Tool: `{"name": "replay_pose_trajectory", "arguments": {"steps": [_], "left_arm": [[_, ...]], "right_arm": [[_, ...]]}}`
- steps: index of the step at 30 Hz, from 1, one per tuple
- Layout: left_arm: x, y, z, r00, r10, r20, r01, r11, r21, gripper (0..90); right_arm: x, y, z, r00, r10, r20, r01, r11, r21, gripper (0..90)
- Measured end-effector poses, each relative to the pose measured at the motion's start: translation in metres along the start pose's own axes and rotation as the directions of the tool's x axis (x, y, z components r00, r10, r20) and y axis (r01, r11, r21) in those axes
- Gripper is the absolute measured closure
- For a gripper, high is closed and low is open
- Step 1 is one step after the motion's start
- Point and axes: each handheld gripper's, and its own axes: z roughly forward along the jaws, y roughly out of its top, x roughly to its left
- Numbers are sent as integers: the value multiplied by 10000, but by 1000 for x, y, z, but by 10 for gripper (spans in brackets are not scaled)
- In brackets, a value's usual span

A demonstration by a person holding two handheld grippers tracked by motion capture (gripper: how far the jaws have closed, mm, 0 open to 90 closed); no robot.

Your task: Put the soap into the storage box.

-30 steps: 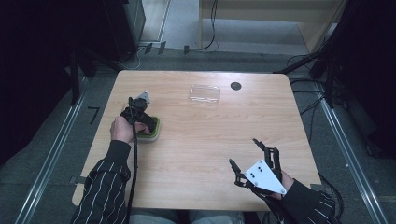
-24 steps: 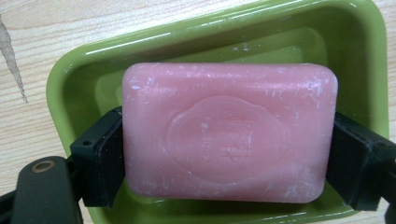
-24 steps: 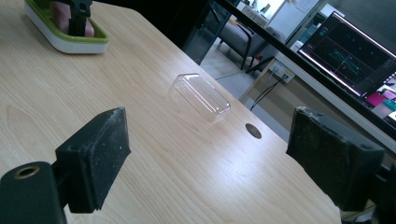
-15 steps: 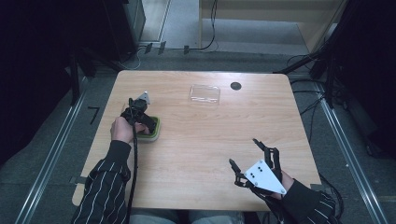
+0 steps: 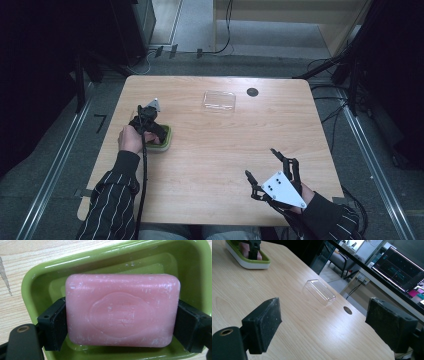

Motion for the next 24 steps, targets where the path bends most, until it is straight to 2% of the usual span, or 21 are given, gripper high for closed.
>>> {"name": "replay_pose_trajectory", "arguments": {"steps": [15, 24], "left_arm": [[-3, 1, 0, 9999, 43, -140, -41, 9999, 101, 132], [-2, -1, -5, 10000, -3, -98, 3, 10000, 2, 54]], "right_arm": [[0, -1, -1, 10000, 31, 54, -31, 10000, 7, 132], [-1, -1, -2, 10000, 43, 63, -43, 10000, -1, 132]]}}
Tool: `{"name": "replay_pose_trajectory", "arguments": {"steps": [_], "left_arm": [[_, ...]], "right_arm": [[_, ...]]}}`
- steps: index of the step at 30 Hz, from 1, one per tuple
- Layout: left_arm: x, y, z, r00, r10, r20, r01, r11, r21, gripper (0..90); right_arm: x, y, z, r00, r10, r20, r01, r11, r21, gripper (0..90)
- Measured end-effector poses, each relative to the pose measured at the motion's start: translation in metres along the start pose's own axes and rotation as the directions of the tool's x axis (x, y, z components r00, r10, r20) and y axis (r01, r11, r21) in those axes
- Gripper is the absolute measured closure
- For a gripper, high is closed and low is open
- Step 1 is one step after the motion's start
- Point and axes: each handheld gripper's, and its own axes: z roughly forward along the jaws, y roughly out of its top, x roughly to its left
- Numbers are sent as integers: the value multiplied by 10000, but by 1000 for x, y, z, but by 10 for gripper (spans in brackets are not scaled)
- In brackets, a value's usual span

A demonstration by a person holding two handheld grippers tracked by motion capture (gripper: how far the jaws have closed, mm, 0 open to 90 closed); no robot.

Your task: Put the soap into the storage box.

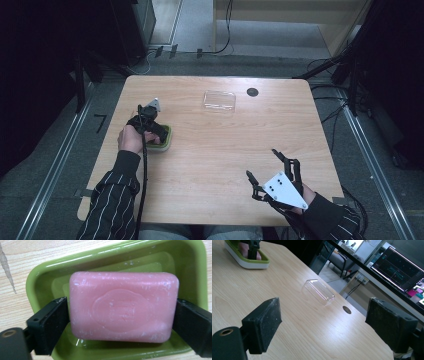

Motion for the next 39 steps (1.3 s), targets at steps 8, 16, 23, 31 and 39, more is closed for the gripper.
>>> {"name": "replay_pose_trajectory", "arguments": {"steps": [8, 16, 23, 31, 39], "left_arm": [[-4, -2, -13, 9998, 192, 72, -191, 9995, -247, 15], [-12, -5, -24, 9988, 492, 64, -490, 9984, -271, 10], [-15, -10, -32, 9973, 726, 92, -724, 9972, -175, 7], [-17, -19, -35, 9957, 911, 146, -911, 9958, -32, 5], [-21, -30, -37, 9945, 1040, 108, -1041, 9946, 49, 3]], "right_arm": [[-1, -1, -2, 10000, -39, 40, 39, 10000, 65, 132], [-3, -4, -7, 9998, 18, 212, -20, 9999, 134, 132], [-3, -4, -7, 9997, -27, 233, 23, 9999, 153, 132], [-2, -3, -7, 9998, -27, 219, 23, 9999, 166, 133], [-2, -3, -7, 9998, -22, 215, 18, 9999, 157, 132]]}}
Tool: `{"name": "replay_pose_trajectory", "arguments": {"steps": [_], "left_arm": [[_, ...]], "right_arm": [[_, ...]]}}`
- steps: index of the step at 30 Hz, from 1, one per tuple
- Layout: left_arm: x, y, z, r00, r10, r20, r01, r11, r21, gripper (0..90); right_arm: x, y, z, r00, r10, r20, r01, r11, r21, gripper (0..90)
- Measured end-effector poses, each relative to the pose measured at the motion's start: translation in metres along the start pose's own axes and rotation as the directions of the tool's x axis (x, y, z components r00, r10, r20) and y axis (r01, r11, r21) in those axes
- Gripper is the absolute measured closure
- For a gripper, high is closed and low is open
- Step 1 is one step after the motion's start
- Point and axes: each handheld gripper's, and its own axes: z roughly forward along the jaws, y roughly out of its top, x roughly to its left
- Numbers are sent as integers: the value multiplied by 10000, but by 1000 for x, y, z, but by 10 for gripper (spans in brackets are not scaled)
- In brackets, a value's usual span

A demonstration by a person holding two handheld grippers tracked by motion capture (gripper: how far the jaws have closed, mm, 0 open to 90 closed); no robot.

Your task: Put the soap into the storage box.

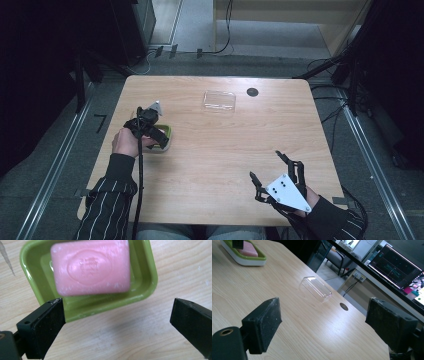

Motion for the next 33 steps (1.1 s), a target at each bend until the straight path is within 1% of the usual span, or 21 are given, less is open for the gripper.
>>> {"name": "replay_pose_trajectory", "arguments": {"steps": [6, 9, 12, 27, 28, 30, 32, 33], "left_arm": [[-6, -9, -4, 9999, 118, 26, -118, 9999, -28, 1], [-7, -14, -5, 9999, 104, 67, -103, 9999, -66, 1], [-9, -19, -5, 9999, 136, 81, -136, 9999, 27, 1], [-15, -50, -4, 9995, 310, -46, -309, 9993, 197, 1], [-15, -52, -4, 9995, 304, -105, -303, 9994, 143, 1], [-15, -57, -3, 9996, 278, -11, -278, 9996, 85, 1], [-15, -61, -4, 9993, 364, 119, -365, 9993, 89, 1], [-16, -63, -4, 9994, 333, 68, -334, 9994, 33, 1]], "right_arm": [[0, 0, 0, 10000, 13, 4, -13, 10000, -31, 132], [0, 0, 0, 10000, 7, 5, -7, 10000, -38, 132], [0, 0, 0, 10000, -10, -3, 10, 10000, -58, 132], [1, 0, 0, 10000, -72, -10, 72, 9999, -81, 132], [1, 0, 0, 10000, -76, -7, 76, 9999, -80, 132], [1, 0, 0, 10000, -68, -11, 68, 9999, -89, 132], [1, 0, 0, 10000, -92, -4, 92, 9999, -91, 132], [1, 0, 0, 9999, -106, 9, 106, 9999, -109, 132]]}}
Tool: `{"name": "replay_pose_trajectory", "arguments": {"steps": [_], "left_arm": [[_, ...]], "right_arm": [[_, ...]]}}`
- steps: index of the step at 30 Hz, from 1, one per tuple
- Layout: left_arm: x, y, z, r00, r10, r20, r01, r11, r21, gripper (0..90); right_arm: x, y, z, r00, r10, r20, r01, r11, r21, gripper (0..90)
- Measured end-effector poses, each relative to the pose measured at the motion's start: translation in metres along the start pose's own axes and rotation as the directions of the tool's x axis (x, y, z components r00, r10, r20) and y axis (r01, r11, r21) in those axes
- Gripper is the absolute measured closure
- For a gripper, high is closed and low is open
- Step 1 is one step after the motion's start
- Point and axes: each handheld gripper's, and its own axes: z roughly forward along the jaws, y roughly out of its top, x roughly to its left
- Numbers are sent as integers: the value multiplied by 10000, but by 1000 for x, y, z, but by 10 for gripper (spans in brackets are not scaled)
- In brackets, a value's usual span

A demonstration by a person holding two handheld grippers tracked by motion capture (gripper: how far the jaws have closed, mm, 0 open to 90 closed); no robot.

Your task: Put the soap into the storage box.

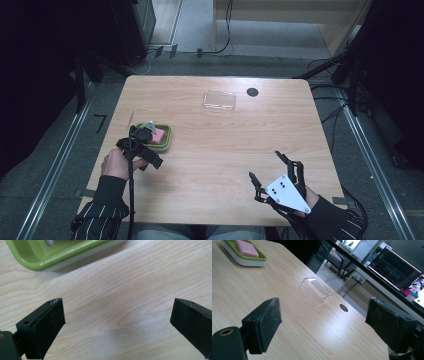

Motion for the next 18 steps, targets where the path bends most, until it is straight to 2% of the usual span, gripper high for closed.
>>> {"name": "replay_pose_trajectory", "arguments": {"steps": [7, 18], "left_arm": [[-6, -12, 9, 9996, 275, -46, -274, 9994, 224, 1], [-4, -16, 15, 9997, 218, -61, -216, 9993, 304, 1]], "right_arm": [[0, 0, 0, 10000, -1, 6, 1, 10000, -5, 132], [0, -1, 0, 10000, 23, -10, -23, 10000, -27, 132]]}}
